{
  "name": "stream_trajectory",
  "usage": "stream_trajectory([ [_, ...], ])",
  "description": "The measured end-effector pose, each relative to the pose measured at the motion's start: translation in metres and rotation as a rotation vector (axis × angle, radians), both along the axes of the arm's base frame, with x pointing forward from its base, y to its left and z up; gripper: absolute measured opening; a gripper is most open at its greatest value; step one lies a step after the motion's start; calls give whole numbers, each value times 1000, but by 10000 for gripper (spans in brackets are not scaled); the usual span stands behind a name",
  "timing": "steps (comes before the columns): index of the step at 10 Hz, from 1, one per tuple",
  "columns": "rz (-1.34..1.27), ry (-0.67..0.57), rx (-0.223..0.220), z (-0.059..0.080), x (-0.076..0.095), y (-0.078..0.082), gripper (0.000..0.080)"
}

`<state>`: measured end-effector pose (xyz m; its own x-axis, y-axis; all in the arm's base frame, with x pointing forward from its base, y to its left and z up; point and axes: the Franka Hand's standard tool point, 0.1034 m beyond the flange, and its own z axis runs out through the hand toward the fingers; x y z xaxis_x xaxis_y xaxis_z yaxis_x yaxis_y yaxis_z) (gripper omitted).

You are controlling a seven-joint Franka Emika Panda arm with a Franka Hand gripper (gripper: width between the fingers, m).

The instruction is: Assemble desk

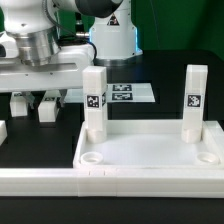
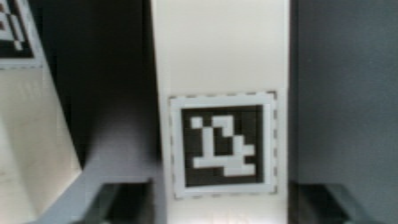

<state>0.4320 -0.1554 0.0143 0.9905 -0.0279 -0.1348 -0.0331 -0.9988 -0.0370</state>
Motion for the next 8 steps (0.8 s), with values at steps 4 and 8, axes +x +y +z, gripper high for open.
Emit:
stream_trajectory([
  [4, -13, 9, 28, 11, -3, 5, 644],
  [8, -14, -8, 62, 35, 25, 7, 648],
])
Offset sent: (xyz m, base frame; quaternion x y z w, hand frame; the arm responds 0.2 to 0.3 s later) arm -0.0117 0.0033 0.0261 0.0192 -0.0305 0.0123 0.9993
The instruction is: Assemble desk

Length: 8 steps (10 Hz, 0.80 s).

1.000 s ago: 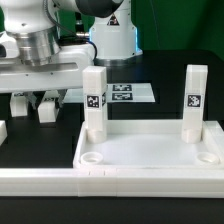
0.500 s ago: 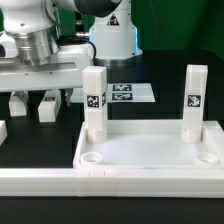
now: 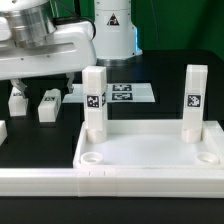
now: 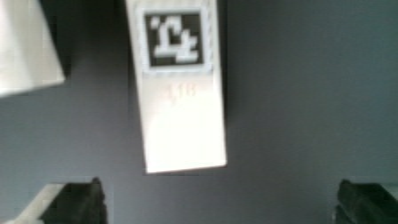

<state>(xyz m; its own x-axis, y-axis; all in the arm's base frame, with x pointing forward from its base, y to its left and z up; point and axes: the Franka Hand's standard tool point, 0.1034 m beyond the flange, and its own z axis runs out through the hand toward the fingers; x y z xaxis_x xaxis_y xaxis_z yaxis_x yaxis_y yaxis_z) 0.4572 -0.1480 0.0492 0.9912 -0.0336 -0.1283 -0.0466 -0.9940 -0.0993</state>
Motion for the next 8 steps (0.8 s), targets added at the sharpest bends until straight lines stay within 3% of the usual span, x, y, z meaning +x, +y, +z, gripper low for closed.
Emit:
stream_trajectory([
  [2, 1, 38, 11, -4, -6, 4, 648],
  [3, 6, 122, -16, -15, -18, 3, 648],
  [4, 13, 251, -43, -12, -16, 1, 648],
  [5, 21, 309, -57, -5, -4, 2, 648],
  [8, 24, 354, -43, -4, -5, 4, 648],
])
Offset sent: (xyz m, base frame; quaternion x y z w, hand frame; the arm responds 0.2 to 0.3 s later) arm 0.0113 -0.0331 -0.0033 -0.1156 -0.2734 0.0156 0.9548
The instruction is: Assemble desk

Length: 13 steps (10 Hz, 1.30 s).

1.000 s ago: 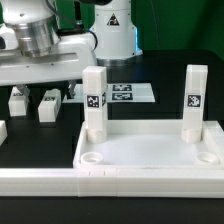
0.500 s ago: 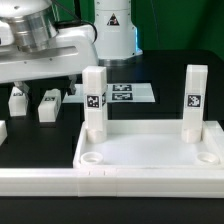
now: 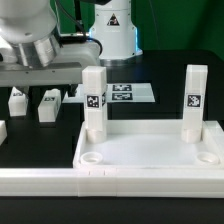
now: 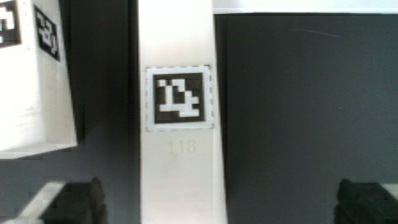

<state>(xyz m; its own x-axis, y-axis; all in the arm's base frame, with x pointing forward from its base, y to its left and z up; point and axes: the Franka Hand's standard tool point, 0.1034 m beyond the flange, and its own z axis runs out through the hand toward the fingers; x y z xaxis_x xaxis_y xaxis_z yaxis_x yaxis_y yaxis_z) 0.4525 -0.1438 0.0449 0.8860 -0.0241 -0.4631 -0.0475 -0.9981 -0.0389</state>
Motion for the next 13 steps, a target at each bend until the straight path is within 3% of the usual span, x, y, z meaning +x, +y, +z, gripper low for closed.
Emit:
stream_trajectory([
  [3, -50, 60, -27, -5, -3, -10, 648],
  [8, -73, 121, -21, 1, -6, -12, 648],
  [10, -79, 233, -6, 5, 5, -17, 648],
  [13, -100, 432, 29, 3, -3, -18, 648],
])
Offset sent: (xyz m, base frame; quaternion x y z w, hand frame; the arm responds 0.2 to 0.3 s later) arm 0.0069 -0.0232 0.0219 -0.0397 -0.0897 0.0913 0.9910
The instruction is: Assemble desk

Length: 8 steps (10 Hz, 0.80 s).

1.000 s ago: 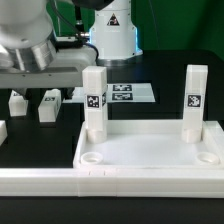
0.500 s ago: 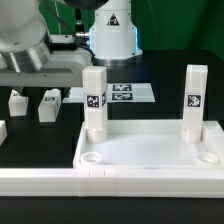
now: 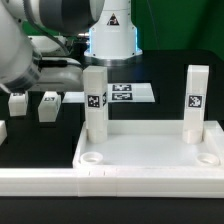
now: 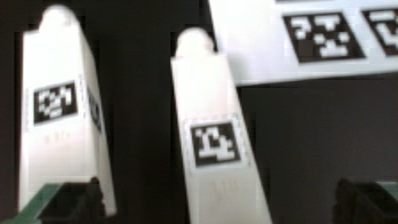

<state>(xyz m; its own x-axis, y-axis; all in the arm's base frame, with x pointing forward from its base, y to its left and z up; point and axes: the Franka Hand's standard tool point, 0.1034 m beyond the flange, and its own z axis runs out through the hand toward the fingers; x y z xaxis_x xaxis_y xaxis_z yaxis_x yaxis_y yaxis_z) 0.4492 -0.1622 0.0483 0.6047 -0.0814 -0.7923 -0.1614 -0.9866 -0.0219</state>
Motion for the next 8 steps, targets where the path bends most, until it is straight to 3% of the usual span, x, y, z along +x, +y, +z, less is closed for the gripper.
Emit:
stream_trajectory([
  [8, -5, 18, -33, -26, 0, -1, 648],
])
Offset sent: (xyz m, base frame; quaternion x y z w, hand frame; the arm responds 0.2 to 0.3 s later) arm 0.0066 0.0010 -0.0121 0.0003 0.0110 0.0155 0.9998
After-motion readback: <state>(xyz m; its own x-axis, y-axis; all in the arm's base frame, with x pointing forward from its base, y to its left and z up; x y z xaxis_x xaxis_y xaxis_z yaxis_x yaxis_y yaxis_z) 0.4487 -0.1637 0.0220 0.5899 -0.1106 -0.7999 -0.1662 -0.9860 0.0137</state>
